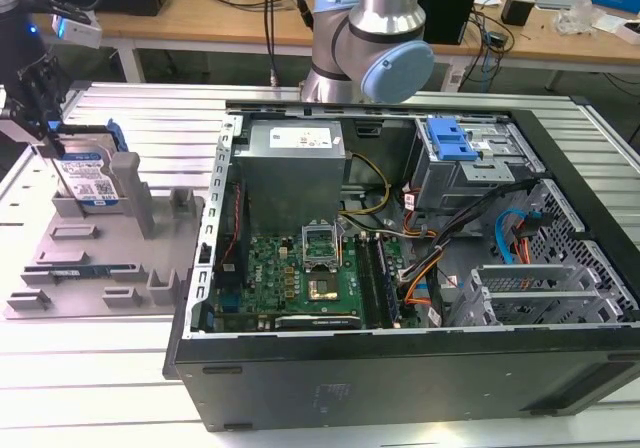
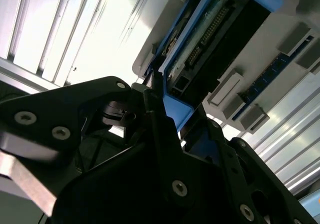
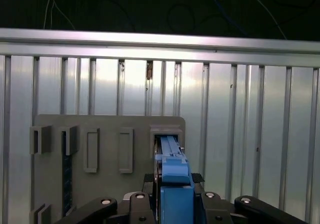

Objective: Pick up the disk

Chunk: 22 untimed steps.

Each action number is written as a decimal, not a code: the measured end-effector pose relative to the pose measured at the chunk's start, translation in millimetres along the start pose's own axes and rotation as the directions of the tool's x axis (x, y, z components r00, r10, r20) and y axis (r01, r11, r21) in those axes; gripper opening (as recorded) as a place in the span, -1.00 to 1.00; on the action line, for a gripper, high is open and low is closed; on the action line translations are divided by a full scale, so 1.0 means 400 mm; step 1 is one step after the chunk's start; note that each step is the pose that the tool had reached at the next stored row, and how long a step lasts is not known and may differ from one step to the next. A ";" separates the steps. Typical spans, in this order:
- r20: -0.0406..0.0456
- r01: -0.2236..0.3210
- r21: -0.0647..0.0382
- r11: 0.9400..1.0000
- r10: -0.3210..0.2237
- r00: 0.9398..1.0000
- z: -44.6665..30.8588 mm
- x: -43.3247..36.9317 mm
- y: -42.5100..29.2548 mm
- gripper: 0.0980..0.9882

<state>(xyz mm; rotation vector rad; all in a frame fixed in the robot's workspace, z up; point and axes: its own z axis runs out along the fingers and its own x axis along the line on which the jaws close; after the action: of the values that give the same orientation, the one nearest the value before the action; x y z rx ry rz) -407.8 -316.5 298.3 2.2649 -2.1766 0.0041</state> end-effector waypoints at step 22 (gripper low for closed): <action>0.000 0.000 0.000 1.000 0.000 1.000 -0.329 -0.001 -0.001 -0.39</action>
<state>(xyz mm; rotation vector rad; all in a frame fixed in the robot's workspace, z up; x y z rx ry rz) -407.8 -315.9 430.0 2.2650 -2.1767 0.0037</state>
